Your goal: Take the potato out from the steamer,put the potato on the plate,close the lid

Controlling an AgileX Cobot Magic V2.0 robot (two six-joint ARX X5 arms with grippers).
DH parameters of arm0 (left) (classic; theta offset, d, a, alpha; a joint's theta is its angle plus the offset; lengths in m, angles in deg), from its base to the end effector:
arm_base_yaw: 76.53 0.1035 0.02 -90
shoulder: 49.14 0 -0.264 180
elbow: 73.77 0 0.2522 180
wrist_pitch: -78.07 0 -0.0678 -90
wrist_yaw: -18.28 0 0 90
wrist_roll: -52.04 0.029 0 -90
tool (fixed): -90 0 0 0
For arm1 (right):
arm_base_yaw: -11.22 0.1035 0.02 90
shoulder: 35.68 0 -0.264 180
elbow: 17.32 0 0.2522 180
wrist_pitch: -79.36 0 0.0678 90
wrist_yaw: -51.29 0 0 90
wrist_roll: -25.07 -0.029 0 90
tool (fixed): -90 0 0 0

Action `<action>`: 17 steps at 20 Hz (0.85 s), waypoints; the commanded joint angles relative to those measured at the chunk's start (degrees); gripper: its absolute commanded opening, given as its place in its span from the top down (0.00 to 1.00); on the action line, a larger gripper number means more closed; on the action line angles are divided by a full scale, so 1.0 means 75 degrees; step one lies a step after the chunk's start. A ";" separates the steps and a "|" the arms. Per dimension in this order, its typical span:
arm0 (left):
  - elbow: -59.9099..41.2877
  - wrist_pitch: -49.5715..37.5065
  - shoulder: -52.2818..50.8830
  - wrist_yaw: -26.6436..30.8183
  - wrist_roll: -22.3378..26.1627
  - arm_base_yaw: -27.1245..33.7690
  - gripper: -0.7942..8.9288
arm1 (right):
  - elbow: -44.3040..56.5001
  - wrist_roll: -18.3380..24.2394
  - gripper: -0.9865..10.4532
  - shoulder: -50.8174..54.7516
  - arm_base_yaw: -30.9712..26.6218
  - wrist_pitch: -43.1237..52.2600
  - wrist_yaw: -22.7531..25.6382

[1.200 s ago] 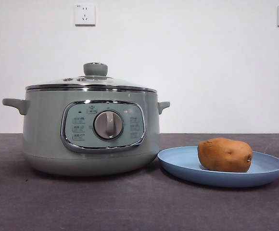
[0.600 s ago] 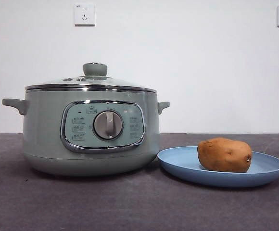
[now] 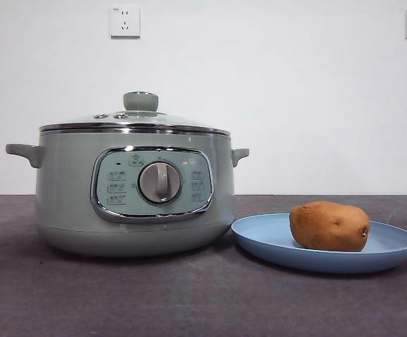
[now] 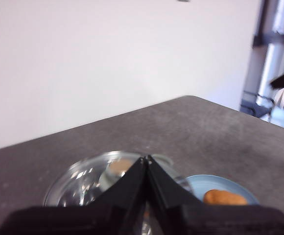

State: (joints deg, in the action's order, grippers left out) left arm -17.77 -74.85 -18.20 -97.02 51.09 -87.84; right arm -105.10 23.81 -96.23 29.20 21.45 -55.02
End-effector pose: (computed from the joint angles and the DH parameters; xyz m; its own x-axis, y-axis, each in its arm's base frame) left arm 0.1113 -0.0349 0.3427 0.8022 -0.5963 -0.0319 0.5954 0.8028 -0.0316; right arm 0.1846 0.0685 0.4000 0.6984 0.5219 -0.4897 -0.5152 0.8416 0.1622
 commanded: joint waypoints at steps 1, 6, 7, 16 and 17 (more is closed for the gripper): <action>-0.1929 -0.1329 -0.1017 -0.0038 -0.0615 0.0335 0.92 | -0.0026 0.0038 0.91 0.0006 0.0000 0.0017 0.0020; -0.4019 -0.2162 -0.2652 0.0437 -0.1078 0.0781 0.92 | -0.0026 0.0038 0.91 0.0006 0.0000 0.0017 0.0020; -0.4261 -0.2159 -0.2862 0.0711 -0.1142 0.0825 0.92 | -0.0026 0.0035 0.91 0.0006 0.0000 0.0020 0.0020; -0.5604 -0.1973 -0.3614 0.1976 -0.1545 0.0933 0.92 | -0.0026 0.0035 0.91 0.0006 0.0000 0.0020 0.0020; -0.5604 -0.1714 -0.3701 0.2005 -0.1542 0.0935 0.92 | -0.0026 0.0035 0.91 0.0006 0.0000 0.0017 0.0020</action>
State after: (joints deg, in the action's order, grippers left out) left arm -59.04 -87.77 -45.61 -82.14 39.92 -81.02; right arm -105.10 23.81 -96.23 29.20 21.45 -55.02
